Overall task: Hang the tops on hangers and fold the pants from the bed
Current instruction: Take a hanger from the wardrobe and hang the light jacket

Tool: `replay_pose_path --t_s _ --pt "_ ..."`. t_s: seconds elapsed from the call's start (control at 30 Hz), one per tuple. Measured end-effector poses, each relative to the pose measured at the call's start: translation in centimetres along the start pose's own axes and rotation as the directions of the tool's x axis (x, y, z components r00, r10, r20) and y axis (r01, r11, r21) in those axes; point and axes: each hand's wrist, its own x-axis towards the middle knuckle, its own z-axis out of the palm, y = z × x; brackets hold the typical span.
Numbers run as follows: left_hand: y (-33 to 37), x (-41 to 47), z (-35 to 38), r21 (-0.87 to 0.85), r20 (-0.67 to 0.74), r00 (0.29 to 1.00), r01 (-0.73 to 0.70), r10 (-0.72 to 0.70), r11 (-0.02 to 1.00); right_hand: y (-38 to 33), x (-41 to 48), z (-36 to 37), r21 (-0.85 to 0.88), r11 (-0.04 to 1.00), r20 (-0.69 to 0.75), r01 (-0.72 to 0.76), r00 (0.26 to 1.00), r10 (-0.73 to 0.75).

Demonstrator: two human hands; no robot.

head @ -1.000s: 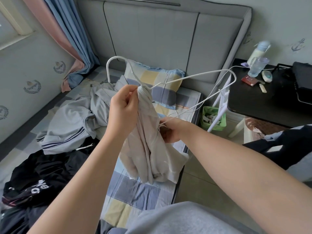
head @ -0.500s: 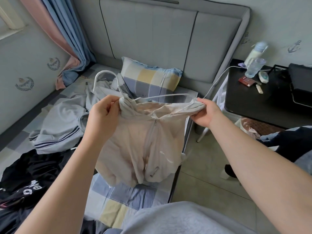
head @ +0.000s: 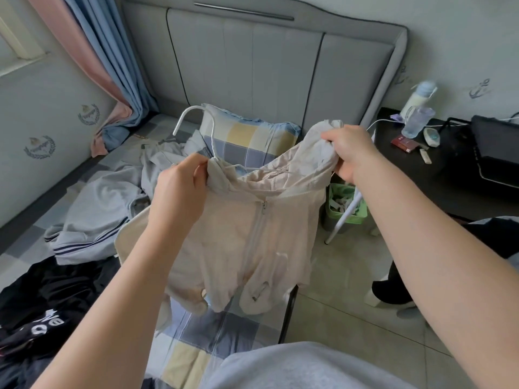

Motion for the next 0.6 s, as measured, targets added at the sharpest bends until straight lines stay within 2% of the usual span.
replay_pose_path --t_s 0.13,0.23,0.33,0.4,0.47,0.53,0.57,0.6 --pt "-0.4 -0.5 -0.7 0.007 0.068 0.991 -0.113 0.113 0.994 -1.5 -0.3 -2.1 0.093 0.995 -0.053 -0.046 0.997 0.051" --pt "0.6 -0.3 0.4 -0.004 0.157 0.983 -0.099 0.098 0.995 -2.8 -2.4 -0.8 0.000 1.000 0.014 0.024 1.000 -0.024" --pt "3.1 0.5 1.6 -0.046 0.149 0.986 -0.064 0.071 0.997 -3.9 -6.2 2.3 -0.073 0.975 0.206 0.208 0.960 -0.189" --pt "4.9 1.2 1.4 -0.108 0.085 0.993 -0.078 0.088 0.991 -4.6 -8.8 3.8 -0.099 0.949 0.439 0.300 0.869 -0.228" --pt "5.9 2.0 0.6 -0.179 0.008 0.994 -0.105 0.108 0.978 -5.2 -10.2 3.8 -0.243 0.838 0.598 0.488 0.756 -0.267" --pt "6.2 2.9 -0.8 -0.237 -0.056 0.992 -0.119 0.109 0.964 -6.0 -10.3 2.9 -0.428 0.609 0.636 0.668 0.701 -0.322" --pt "6.3 3.3 -1.4 -0.258 -0.074 0.991 -0.127 0.112 0.958 -6.4 -10.1 2.3 -0.473 0.544 0.647 0.693 0.693 -0.319" --pt "6.5 3.8 -2.1 -0.268 -0.081 0.990 -0.136 0.119 0.954 -6.8 -10.0 1.8 -0.486 0.524 0.667 0.700 0.684 -0.295"
